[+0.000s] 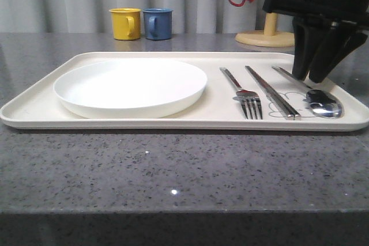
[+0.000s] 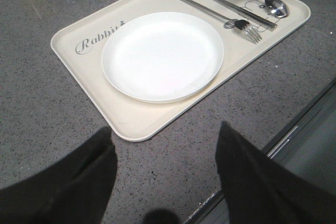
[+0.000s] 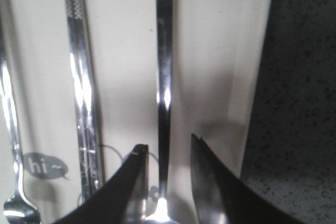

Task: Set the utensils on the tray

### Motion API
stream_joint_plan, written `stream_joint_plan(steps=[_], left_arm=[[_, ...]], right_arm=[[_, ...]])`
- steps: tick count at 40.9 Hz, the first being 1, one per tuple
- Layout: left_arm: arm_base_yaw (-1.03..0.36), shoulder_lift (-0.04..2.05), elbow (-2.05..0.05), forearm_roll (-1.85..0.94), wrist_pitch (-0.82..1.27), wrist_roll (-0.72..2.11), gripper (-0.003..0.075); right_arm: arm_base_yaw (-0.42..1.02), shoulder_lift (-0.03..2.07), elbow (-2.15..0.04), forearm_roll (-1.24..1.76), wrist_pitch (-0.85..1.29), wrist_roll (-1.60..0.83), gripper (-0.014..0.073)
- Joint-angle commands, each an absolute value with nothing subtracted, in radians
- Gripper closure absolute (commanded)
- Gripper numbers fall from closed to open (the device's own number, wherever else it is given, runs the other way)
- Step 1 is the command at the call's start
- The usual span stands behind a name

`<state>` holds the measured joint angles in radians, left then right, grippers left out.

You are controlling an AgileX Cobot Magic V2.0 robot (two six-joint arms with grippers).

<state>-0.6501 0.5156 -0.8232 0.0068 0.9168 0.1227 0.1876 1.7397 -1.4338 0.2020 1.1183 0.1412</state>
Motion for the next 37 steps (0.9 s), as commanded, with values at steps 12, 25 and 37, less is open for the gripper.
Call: stream_joint_plan(steps=[12,25,37], left_arm=[[-0.658,0.522,-0.847,0.005,0.842,0.112,0.0310],[-0.658,0.522,-0.847,0.005,0.842,0.112,0.0310],[-0.658,0.522,-0.847,0.005,0.842,0.112,0.0310]], right_arm=[[0.263,1.395,-1.466,0.200,1.226,-0.046,0.0342],[0.368,1.105,-1.399,0.198,1.243,-0.057,0.0342],[0.368,0.763,-1.056,0.117,1.046,-0.073,0.0342]])
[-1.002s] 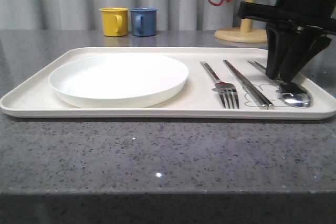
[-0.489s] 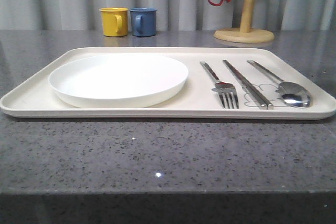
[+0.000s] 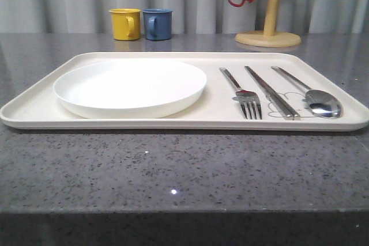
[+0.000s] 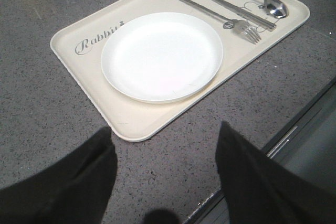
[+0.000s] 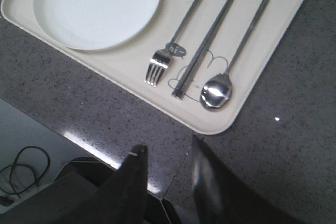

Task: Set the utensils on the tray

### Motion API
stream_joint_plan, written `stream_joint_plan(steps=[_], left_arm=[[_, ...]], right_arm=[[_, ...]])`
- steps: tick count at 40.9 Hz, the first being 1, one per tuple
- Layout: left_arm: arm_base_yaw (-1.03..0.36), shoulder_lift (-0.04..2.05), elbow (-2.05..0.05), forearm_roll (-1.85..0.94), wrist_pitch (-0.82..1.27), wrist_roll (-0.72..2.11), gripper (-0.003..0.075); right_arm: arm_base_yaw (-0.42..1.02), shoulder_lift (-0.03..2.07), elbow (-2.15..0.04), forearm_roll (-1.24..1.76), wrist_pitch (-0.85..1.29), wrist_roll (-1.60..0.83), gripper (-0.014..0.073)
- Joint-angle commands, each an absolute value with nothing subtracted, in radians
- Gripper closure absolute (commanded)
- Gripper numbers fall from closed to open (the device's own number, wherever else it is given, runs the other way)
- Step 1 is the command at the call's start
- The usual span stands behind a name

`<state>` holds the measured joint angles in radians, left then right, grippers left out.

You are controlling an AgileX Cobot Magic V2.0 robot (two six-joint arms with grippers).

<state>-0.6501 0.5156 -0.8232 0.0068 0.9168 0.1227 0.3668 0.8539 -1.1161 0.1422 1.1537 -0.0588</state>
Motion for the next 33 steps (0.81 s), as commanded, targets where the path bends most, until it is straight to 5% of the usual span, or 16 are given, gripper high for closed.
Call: stream_joint_plan(steps=[1,20,33], left_arm=[[-0.658,0.522,-0.847,0.005,0.842,0.112,0.0310],[-0.658,0.522,-0.847,0.005,0.758,0.112,0.0310],[-0.658,0.522,-0.847,0.005,0.762,0.112,0.0327]], right_arm=[[0.368,0.738,-1.030,0.116,1.033,-0.073,0.0342],[0.368,0.302,-0.670,0.118,0.930,-0.073,0.0346],[0.368,0.286,-0.665,0.118,0.923,-0.073,0.0497]])
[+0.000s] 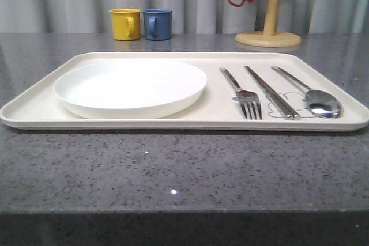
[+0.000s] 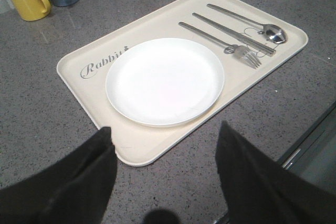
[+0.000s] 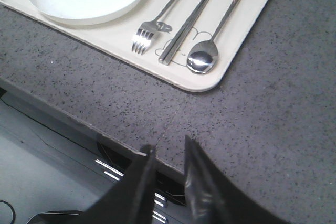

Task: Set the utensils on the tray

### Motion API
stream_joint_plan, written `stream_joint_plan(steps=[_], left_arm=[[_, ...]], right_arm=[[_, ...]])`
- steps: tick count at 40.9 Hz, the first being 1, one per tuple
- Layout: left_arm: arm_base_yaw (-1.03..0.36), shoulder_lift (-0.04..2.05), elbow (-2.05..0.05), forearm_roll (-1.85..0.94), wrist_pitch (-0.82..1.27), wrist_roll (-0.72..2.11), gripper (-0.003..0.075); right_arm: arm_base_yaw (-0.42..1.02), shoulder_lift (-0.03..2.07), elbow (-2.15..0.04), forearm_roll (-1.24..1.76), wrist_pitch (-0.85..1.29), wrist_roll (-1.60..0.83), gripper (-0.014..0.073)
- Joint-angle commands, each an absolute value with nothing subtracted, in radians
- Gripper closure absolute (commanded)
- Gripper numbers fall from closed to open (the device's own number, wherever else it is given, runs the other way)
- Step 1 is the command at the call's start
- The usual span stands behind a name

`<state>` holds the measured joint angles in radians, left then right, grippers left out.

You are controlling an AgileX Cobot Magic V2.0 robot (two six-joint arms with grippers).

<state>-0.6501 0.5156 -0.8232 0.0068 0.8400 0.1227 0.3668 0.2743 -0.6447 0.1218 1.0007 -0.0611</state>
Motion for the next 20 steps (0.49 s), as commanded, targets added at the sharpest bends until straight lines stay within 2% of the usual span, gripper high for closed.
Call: stream_joint_plan(steps=[1,3,9,13,20], left_arm=[[-0.658,0.522,-0.847,0.005,0.765,0.112,0.0342],[-0.658,0.522,-0.847,0.005,0.769,0.112,0.0392],[-0.658,0.522,-0.847,0.005,0.773,0.112,0.0610],[-0.658,0.522,-0.847,0.005,0.773,0.112,0.0727],[-0.658,0.522,-0.847,0.005,0.773,0.112,0.0738]], right_arm=[[0.368,0.286,-0.665,0.118,0.923,-0.073,0.0523],[0.368,0.286,-0.665,0.118,0.923,-0.073,0.0573],[0.368,0.286,-0.665,0.118,0.923,-0.073,0.0714],[0.368,0.286,-0.665,0.120,0.905,-0.073,0.0715],[0.368,0.286,-0.665,0.127,0.904,-0.073,0.0715]])
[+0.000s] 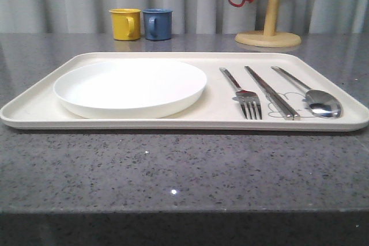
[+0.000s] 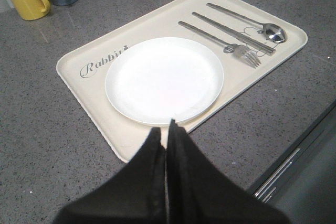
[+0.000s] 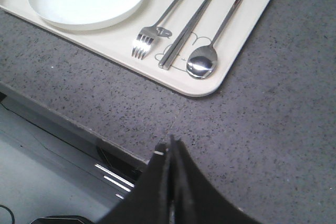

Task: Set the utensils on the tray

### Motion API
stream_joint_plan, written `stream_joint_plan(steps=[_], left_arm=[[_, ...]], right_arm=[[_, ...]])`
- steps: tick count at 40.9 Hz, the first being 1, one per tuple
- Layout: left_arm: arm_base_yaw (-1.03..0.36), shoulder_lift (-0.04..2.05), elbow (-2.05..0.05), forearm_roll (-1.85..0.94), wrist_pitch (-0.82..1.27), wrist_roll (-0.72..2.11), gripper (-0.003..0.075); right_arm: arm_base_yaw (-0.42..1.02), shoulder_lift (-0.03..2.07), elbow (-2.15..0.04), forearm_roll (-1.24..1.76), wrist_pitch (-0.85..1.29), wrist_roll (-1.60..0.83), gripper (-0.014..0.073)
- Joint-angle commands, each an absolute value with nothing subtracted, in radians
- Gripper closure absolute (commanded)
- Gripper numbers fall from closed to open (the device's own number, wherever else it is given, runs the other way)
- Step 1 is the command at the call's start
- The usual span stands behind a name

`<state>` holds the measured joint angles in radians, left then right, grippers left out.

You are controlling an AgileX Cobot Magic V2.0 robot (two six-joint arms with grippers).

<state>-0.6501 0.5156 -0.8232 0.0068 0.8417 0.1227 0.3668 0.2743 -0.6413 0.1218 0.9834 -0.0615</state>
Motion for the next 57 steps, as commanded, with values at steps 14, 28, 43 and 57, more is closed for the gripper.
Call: stream_joint_plan(steps=[14,28,43,57], left_arm=[[-0.658,0.522,-0.843,0.008,0.765,0.112,0.0738],[-0.487,0.262,-0.548,0.012,0.508,0.114,0.0738],[-0.169,-0.033,-0.049,-0.058,0.054,0.114,0.0738],[-0.105,-0.030,0.006,-0.063,0.000,0.114,0.0738]], right_arm=[[0.368,0.286,-0.665,0.127,0.904,-0.073,0.0715],[0.368,0.286,-0.665,0.127,0.907,-0.073,0.0715],[0.368,0.286,-0.665,0.127,0.907,-0.073,0.0715],[0.368,0.286,-0.665,0.127,0.908,-0.073,0.0715]])
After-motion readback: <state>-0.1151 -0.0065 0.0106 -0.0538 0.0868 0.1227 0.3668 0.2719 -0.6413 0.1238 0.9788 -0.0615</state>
